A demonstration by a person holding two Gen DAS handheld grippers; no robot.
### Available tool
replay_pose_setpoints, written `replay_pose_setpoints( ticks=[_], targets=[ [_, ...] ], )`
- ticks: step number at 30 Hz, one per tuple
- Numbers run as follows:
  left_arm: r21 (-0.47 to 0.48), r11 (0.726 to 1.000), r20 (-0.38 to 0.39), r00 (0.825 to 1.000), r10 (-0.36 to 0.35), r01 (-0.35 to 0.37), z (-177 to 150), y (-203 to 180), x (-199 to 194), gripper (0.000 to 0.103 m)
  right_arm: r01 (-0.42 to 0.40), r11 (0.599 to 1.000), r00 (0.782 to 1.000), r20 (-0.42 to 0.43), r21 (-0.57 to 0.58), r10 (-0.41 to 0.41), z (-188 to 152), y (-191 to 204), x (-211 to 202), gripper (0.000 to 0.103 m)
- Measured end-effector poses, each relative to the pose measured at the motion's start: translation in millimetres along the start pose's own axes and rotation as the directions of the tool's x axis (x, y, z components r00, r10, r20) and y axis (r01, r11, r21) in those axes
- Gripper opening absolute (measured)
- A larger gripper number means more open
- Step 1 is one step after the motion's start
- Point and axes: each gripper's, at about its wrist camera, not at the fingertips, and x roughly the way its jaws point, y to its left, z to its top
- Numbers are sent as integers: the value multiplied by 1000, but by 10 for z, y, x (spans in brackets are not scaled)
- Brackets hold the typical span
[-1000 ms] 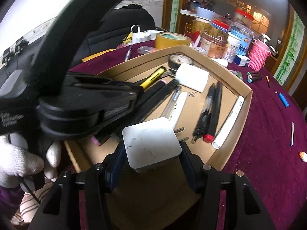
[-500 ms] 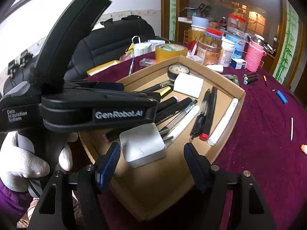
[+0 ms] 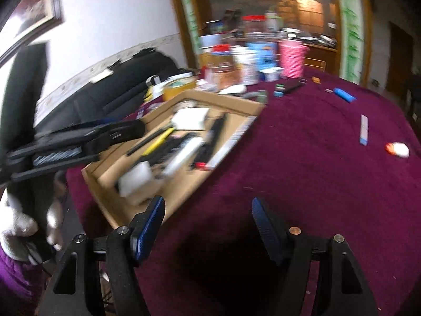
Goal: Organize rigid objects
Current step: 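Withdraw both tools from the tray back over the table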
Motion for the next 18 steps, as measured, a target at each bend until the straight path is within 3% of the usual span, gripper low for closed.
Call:
replay_pose_setpoints(
  ticks=[4, 8, 18],
  targets=[
    [82, 995, -16, 999, -51, 53, -17, -387, 43, 77, 42, 991, 999, 4, 124, -43, -81, -506, -143, 75],
    [156, 984, -47, 996, -76, 82, -72, -745, 151, 77, 54, 959, 998, 8, 280, -58, -208, -1045, -305, 75],
    [216, 946, -158, 965, -211, 242, -276, -1411, 377, 77, 118, 907, 990, 27, 405, -141, -374, -1661, -607, 74]
  ],
)
